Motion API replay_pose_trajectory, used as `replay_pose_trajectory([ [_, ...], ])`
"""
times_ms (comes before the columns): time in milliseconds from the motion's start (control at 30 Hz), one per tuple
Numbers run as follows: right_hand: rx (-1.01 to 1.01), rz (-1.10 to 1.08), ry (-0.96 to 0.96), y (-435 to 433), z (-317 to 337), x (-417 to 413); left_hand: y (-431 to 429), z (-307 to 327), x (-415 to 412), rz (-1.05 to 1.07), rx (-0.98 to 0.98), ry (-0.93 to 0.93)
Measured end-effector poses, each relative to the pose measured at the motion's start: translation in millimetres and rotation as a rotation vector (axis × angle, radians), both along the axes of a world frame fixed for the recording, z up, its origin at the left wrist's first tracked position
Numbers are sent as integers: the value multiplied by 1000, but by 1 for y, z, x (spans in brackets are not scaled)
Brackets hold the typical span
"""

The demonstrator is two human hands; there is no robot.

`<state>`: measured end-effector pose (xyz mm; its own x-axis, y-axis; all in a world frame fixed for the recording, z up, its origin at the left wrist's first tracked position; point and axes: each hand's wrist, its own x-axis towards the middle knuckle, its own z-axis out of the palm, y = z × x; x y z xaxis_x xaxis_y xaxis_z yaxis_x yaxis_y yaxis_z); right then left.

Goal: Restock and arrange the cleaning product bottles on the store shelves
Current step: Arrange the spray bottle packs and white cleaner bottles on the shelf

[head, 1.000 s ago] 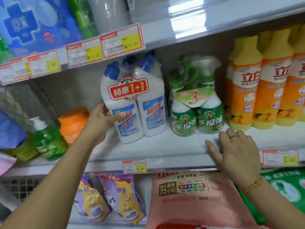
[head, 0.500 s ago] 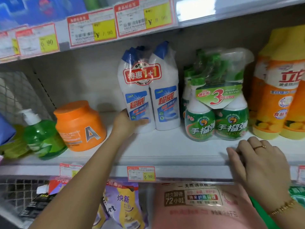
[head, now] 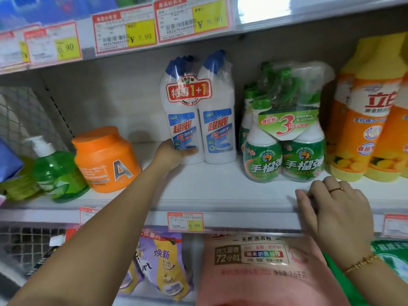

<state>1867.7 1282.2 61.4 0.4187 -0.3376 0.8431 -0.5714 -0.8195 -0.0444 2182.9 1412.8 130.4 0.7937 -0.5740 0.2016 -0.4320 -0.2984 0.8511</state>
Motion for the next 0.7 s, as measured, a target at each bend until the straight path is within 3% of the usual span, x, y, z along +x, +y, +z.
replay_pose_trajectory([
  [200, 25, -6, 15, 2, 1, -4, 13, 10, -38, 170, 191, -30],
  [300, 64, 3, 35, 4, 1, -4, 56, 20, -88, 236, 70, -239],
  [400, 146, 57, -7, 13, 1, -3, 128, 9, -149, 147, 2, -329],
  [567, 250, 558, -57, 105, -23, 18, 255, -53, -212, 215, 37, -54],
  [633, 293, 789, 70, 157, -42, 30, 304, -86, -228, 321, 69, 3],
  [700, 398, 968, 371, 198, -72, 39, 351, -120, -245, 471, 67, 62],
])
